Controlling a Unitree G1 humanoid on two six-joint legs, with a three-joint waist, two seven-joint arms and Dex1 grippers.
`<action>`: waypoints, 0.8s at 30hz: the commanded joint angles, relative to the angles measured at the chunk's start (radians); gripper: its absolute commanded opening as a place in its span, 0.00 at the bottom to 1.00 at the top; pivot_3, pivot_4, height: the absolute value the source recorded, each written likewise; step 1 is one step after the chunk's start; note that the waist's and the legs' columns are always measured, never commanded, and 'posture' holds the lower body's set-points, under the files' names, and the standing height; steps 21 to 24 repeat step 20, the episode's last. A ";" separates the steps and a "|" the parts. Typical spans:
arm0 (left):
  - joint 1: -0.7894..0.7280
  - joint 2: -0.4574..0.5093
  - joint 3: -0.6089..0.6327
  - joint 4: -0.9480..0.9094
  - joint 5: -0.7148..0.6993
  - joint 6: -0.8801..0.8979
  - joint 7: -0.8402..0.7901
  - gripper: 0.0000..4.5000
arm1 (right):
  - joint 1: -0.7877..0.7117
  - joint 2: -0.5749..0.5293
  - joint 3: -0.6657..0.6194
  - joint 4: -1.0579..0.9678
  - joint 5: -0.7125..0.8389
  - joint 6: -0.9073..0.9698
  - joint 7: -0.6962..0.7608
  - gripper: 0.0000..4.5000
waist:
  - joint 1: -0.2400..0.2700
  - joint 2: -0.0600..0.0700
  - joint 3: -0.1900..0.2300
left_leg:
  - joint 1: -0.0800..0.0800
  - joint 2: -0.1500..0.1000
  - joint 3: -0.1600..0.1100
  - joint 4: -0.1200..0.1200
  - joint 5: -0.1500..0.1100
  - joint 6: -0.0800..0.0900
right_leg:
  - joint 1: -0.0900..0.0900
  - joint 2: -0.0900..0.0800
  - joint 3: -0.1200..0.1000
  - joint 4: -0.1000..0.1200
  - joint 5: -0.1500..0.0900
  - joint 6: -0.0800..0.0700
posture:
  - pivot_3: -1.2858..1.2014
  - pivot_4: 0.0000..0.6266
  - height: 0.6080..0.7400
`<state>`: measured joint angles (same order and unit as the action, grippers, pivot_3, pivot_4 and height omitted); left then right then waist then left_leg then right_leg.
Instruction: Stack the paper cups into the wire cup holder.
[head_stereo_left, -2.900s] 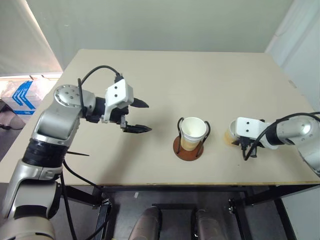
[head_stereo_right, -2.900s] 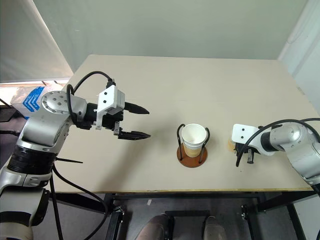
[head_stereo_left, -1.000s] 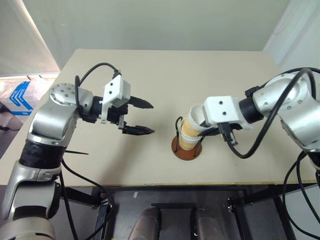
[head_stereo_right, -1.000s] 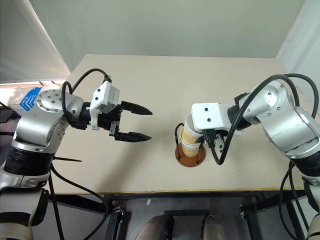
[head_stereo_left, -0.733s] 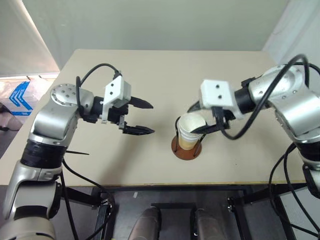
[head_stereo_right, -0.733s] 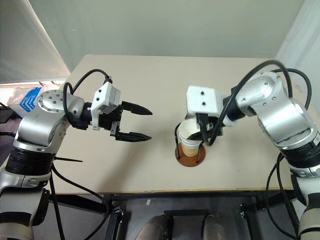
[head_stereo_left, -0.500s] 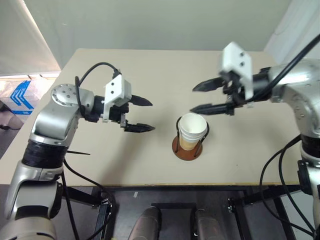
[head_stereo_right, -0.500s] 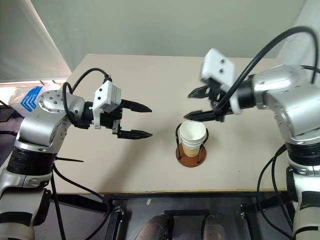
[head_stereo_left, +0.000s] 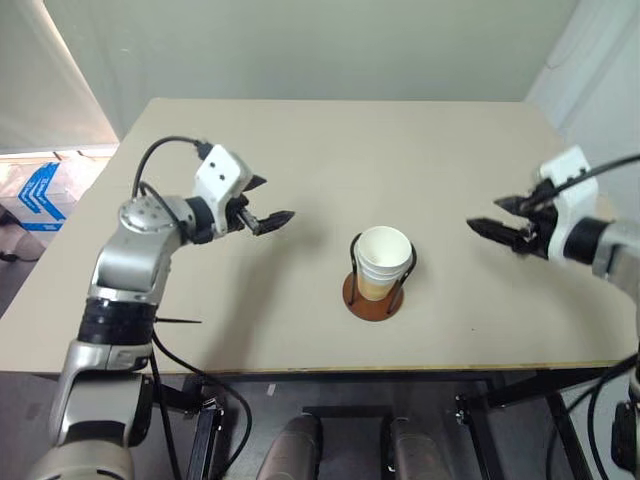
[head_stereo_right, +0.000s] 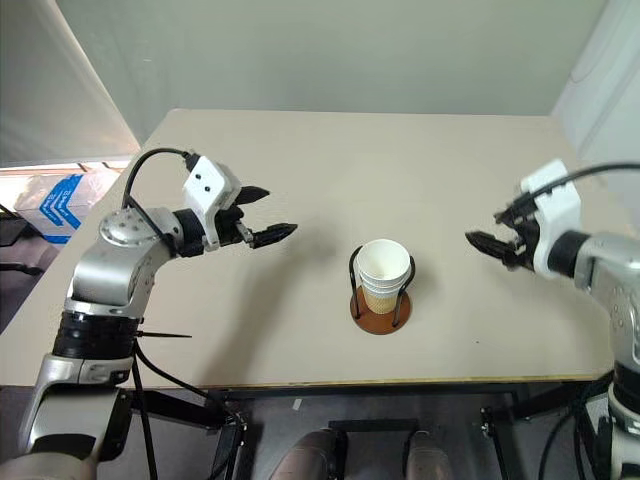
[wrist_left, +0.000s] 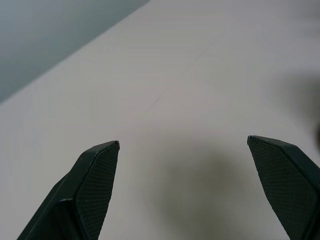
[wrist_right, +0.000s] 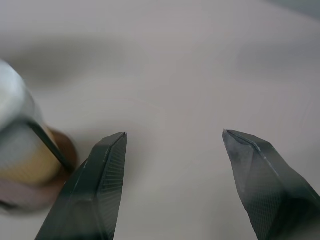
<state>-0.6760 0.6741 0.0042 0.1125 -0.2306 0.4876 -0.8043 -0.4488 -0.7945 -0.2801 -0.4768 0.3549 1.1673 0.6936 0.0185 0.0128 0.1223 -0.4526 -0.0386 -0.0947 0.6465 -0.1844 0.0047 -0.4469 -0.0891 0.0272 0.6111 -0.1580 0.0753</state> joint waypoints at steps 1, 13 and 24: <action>0.026 -0.032 0.054 -0.044 0.017 -0.013 0.103 1.00 | -0.015 0.028 -0.077 -0.012 0.004 -0.018 -0.072 0.72 | -0.001 0.000 0.000 | 0.000 0.000 0.000 0.000 0.000 0.000 | 0.000 0.000 0.001 0.000 0.000 0.000 | 0.52 0.24 1.00; 0.062 -0.058 0.085 -0.053 0.027 -0.013 0.204 1.00 | -0.086 0.087 -0.035 0.100 0.021 -0.095 -0.154 0.72 | 0.001 0.000 0.000 | 0.002 -0.001 0.000 0.000 0.005 0.010 | 0.002 0.002 0.002 -0.001 0.008 -0.001 | 0.52 0.24 1.00; 0.056 -0.055 0.075 -0.077 0.016 0.002 0.188 1.00 | -0.084 0.059 0.012 0.140 0.009 -0.114 -0.166 0.99 | 0.002 0.000 0.000 | 0.001 -0.001 0.000 -0.001 0.005 0.009 | 0.001 0.002 0.001 -0.001 0.008 0.000 | 0.52 0.24 1.00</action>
